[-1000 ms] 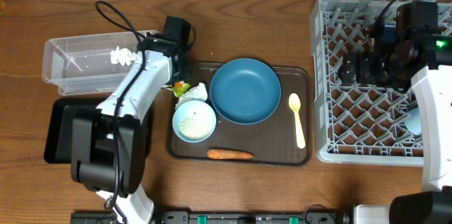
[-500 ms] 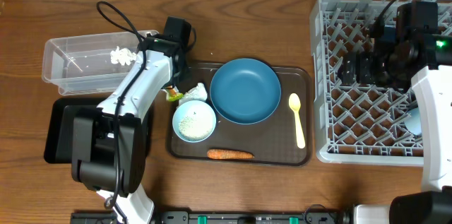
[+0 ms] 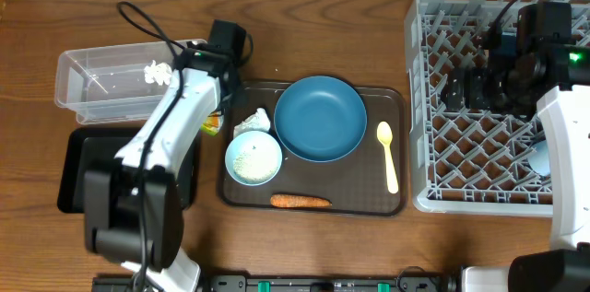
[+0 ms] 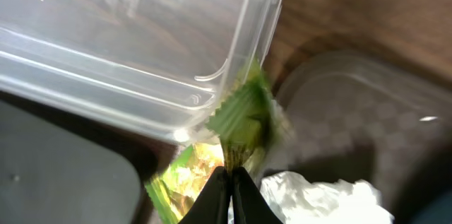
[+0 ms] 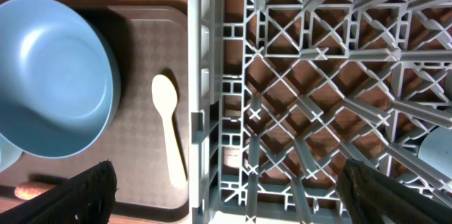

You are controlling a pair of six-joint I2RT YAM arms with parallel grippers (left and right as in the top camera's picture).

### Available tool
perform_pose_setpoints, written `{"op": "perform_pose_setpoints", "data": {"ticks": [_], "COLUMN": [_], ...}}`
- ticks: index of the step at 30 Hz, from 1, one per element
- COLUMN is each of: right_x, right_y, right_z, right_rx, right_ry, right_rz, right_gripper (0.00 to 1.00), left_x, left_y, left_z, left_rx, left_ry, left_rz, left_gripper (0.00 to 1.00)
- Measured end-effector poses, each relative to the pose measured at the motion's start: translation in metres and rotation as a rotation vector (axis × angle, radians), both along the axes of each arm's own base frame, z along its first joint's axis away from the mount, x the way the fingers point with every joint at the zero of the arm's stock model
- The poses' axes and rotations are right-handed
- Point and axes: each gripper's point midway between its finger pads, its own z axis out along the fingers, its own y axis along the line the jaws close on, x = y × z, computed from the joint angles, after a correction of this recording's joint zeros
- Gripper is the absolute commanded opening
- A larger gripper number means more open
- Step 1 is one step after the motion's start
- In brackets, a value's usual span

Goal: Sort waste into correct bins and load items into the dishwasher rack

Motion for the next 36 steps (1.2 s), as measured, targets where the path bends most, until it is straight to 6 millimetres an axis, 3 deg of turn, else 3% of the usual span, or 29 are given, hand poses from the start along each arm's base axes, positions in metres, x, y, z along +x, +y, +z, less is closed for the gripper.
{"op": "perform_pose_setpoints", "data": {"ticks": [7, 11, 16, 23, 26, 28, 33, 36], "right_x": [0.0, 0.0, 0.0, 0.0, 0.0, 0.0, 0.0, 0.0], "right_y": [0.0, 0.0, 0.0, 0.0, 0.0, 0.0, 0.0, 0.0], "right_z": [0.0, 0.0, 0.0, 0.0, 0.0, 0.0, 0.0, 0.0], "right_rx": [0.0, 0.0, 0.0, 0.0, 0.0, 0.0, 0.0, 0.0], "right_ry": [0.0, 0.0, 0.0, 0.001, 0.001, 0.0, 0.0, 0.0], "right_rz": [0.0, 0.0, 0.0, 0.0, 0.0, 0.0, 0.0, 0.0], "right_gripper": [0.99, 0.99, 0.99, 0.99, 0.99, 0.99, 0.99, 0.99], "left_x": [-0.002, 0.007, 0.026, 0.042, 0.046, 0.048, 0.049, 0.05], "left_y": [-0.002, 0.0, 0.025, 0.076, 0.092, 0.097, 0.097, 0.079], "left_z": [0.049, 0.081, 0.109, 0.113, 0.105, 0.099, 0.093, 0.087], "left_rx": [-0.025, -0.026, 0.013, 0.058, 0.075, 0.082, 0.073, -0.003], "left_ry": [-0.121, -0.241, -0.378, -0.438, -0.426, -0.413, -0.399, -0.374], "left_rz": [-0.047, -0.069, -0.014, 0.111, 0.144, 0.155, 0.149, 0.07], "left_gripper": [0.06, 0.06, 0.06, 0.09, 0.35, 0.43, 0.45, 0.46]}}
